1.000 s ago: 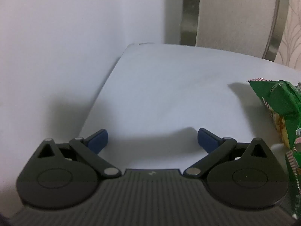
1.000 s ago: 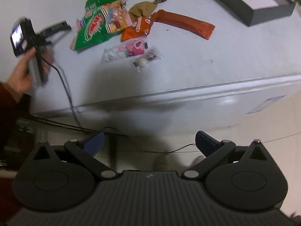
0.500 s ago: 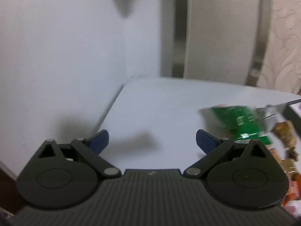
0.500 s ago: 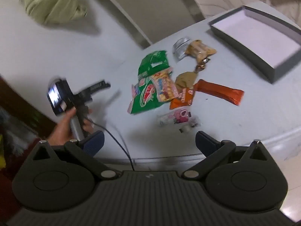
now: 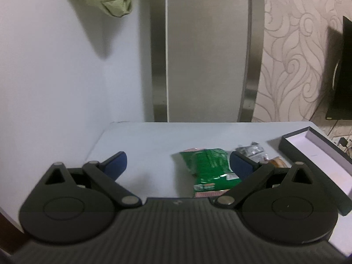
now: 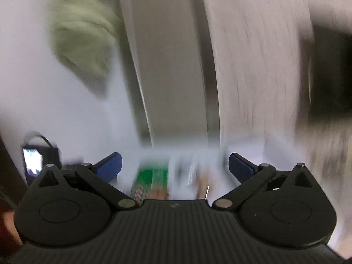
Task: Organize snacks
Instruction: 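Move both grippers over the snack pile beside the white box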
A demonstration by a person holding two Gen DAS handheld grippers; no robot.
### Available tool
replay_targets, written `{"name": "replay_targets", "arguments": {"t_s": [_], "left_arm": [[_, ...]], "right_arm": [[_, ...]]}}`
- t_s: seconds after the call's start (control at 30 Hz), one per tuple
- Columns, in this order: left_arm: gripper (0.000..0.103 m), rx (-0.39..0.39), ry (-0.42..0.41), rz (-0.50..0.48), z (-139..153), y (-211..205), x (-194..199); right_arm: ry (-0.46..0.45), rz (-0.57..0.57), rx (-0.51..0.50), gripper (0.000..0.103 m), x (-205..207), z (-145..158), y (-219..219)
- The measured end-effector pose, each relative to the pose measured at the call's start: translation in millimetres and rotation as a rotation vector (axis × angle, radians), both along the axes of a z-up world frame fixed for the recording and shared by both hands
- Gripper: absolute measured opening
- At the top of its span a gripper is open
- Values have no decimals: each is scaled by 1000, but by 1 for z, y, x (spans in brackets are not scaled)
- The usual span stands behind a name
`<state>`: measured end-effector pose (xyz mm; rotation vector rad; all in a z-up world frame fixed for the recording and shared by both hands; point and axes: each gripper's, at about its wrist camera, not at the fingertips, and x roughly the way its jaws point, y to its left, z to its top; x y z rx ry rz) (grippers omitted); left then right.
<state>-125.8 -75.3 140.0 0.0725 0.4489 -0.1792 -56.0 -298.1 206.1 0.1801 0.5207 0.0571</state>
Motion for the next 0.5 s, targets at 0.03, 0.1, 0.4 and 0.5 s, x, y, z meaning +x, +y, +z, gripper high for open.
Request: {"name": "replay_targets", "arguments": {"t_s": [0.03, 0.1, 0.4, 0.5], "left_arm": [[101, 4, 8, 23, 2, -16, 4], [101, 11, 3, 44, -13, -44, 5], [101, 9, 41, 70, -18, -76, 1], [101, -5, 36, 67, -17, -77, 5]], "right_arm": [[134, 22, 97, 103, 17, -24, 0], [241, -10, 191, 103, 31, -54, -1], [-297, 150, 442, 103, 8, -2, 93], [-163, 233, 647, 103, 15, -26, 64]]}}
